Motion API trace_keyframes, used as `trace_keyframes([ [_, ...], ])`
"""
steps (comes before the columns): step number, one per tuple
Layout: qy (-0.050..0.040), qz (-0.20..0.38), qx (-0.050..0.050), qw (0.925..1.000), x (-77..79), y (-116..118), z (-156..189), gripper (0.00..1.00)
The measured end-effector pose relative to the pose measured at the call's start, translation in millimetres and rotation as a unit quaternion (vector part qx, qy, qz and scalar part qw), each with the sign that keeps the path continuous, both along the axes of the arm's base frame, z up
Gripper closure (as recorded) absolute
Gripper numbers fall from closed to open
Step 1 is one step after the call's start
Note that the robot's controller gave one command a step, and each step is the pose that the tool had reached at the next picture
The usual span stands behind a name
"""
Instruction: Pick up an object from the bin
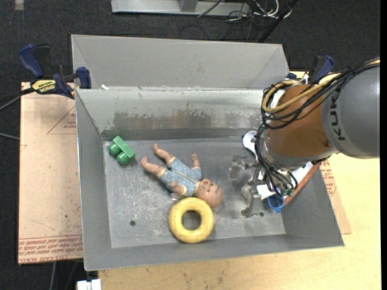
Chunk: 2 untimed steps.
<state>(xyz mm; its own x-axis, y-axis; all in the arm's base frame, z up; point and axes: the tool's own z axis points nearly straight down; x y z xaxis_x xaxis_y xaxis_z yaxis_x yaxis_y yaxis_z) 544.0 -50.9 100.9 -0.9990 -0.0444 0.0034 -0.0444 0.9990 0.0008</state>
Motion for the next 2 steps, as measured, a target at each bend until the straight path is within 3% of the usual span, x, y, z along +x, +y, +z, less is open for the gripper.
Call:
trace_keyframes([
  [1, -0.0023, 0.058, 0.002, 0.9983, 11.2, 25.0, 9.7, 0.0],
  [2, -0.0047, 0.148, 0.0, 0.989, 58.3, -50.7, -28.3, 0.0],
])
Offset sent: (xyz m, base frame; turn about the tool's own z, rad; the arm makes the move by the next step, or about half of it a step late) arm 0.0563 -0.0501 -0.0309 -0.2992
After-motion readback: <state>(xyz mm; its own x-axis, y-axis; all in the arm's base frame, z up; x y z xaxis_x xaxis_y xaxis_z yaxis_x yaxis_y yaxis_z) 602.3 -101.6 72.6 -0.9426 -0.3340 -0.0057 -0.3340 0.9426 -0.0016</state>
